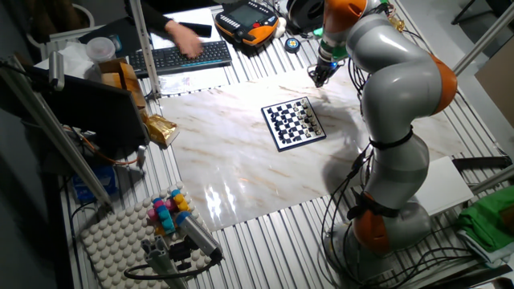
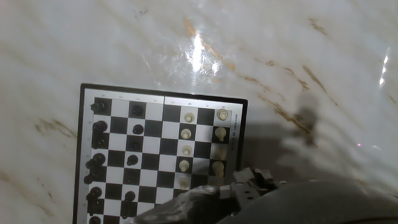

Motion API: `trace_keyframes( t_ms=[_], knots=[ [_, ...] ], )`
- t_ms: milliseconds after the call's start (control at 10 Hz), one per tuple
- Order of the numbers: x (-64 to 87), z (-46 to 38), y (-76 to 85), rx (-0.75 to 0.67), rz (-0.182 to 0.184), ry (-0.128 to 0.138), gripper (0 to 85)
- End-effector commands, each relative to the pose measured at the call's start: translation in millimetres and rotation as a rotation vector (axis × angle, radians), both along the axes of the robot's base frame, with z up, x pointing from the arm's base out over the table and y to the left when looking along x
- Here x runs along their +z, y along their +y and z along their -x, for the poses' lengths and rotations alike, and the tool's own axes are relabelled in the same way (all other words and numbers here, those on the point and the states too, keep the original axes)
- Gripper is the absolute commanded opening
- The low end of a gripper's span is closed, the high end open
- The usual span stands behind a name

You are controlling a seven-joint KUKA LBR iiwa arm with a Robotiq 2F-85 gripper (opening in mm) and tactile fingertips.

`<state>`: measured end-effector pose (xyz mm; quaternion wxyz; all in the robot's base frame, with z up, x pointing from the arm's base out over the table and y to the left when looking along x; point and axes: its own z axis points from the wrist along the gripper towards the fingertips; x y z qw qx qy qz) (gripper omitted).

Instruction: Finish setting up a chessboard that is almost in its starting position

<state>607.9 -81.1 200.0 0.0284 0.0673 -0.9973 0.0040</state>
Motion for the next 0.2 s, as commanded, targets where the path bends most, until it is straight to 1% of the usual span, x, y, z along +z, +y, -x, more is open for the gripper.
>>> trace_keyframes(
  t_ms=[0, 100],
  knots=[
    [0.1, 0.2, 0.0, 0.000, -0.001, 0.000, 0.7],
    [-0.1, -0.1, 0.2, 0.001, -0.001, -0.001, 0.7]
  ],
)
